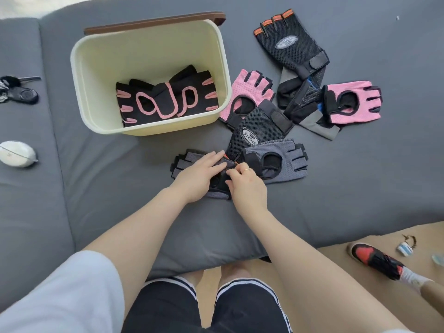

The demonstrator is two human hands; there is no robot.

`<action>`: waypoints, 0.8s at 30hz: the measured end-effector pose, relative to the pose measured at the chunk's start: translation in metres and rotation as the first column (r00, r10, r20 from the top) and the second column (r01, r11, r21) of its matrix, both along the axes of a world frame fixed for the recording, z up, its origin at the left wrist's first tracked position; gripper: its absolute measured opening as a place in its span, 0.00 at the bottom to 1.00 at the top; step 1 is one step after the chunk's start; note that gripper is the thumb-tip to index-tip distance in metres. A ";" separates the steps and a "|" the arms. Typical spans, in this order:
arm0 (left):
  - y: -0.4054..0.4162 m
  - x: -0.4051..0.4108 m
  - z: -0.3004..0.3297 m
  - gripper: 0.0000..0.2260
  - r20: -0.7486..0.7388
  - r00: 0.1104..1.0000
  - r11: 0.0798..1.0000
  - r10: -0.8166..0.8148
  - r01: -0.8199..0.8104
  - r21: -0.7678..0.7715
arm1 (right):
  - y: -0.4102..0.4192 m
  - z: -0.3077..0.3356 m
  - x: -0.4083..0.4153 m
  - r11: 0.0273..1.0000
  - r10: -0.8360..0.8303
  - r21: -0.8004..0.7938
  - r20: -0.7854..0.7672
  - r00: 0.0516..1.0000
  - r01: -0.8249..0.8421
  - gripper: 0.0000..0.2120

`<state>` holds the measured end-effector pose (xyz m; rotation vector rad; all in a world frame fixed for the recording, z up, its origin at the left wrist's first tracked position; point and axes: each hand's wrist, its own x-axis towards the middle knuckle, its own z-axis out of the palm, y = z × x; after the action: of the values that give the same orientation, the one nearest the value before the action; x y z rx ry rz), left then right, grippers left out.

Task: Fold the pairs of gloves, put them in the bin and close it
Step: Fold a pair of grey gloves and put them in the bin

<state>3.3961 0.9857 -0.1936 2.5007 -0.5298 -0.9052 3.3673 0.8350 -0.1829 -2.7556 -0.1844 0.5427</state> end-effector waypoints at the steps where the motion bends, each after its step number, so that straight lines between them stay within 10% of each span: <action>1: 0.000 0.000 0.000 0.27 -0.005 1.000 1.000 -0.008 0.008 0.004 | 0.001 -0.001 0.000 1.000 -0.024 0.010 -0.013 1.000 0.024 0.11; 8: -0.004 -0.004 0.010 0.29 -0.033 0.999 0.995 -0.025 0.028 0.092 | 0.007 -0.008 -0.003 0.986 -0.161 0.027 -0.127 0.979 0.166 0.08; 16: -0.002 -0.001 0.014 0.28 -0.047 0.995 0.979 -0.088 0.095 0.182 | -0.001 0.004 -0.021 0.959 0.248 -0.195 0.219 0.944 -0.206 0.24; 24: 0.000 -0.006 0.007 0.23 0.012 0.993 0.970 -0.116 0.110 0.215 | -0.002 0.001 -0.039 0.959 0.283 -0.107 0.306 0.909 -0.262 0.10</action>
<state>3.3897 0.9856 -0.1865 2.7001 -0.6178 -1.0248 3.3281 0.8330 -0.1818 -2.8822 -0.6482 0.1630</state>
